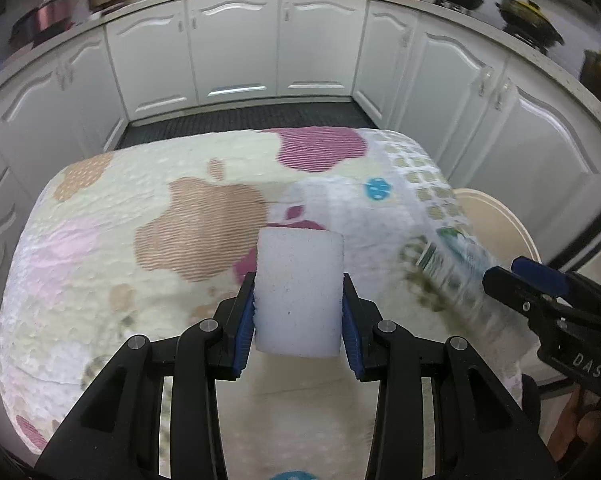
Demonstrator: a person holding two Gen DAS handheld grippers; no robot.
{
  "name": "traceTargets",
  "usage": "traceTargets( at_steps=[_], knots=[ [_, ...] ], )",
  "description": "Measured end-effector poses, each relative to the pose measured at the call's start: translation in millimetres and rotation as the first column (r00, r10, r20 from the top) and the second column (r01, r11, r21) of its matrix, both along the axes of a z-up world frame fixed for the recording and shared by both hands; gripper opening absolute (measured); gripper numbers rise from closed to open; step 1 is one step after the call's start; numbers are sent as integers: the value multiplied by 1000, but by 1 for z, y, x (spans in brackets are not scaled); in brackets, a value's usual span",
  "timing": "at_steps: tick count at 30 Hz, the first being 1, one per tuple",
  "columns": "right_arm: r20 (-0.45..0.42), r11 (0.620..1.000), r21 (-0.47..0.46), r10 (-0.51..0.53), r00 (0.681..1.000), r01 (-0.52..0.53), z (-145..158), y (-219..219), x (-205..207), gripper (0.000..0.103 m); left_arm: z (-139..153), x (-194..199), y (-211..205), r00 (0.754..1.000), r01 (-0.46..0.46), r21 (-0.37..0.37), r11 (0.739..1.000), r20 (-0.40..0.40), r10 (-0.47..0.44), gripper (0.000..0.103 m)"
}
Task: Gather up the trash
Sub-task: 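Carry the white sponge and milk carton over the beige bin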
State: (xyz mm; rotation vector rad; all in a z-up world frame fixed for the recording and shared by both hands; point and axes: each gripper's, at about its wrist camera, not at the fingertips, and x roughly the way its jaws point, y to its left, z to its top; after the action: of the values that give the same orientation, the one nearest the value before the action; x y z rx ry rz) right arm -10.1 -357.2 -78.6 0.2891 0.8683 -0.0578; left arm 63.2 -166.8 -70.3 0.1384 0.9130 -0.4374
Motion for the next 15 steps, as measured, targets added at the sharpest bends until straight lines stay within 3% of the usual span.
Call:
traceTargets(
  at_steps=[7,11,15],
  knots=[
    [-24,999,38,-31,999,32,-8,-23,-9,55,-5,-8,-26,999,47,14,999,-4,-47,36],
    [-44,995,102,-5,999,9,-12,-23,-12,56,-7,-6,-25,999,41,26,999,1,-41,36],
    [-55,995,97,21,998,-16,-18,-13,-10,59,-10,-3,-20,1000,24,31,999,-7,-24,36]
  ],
)
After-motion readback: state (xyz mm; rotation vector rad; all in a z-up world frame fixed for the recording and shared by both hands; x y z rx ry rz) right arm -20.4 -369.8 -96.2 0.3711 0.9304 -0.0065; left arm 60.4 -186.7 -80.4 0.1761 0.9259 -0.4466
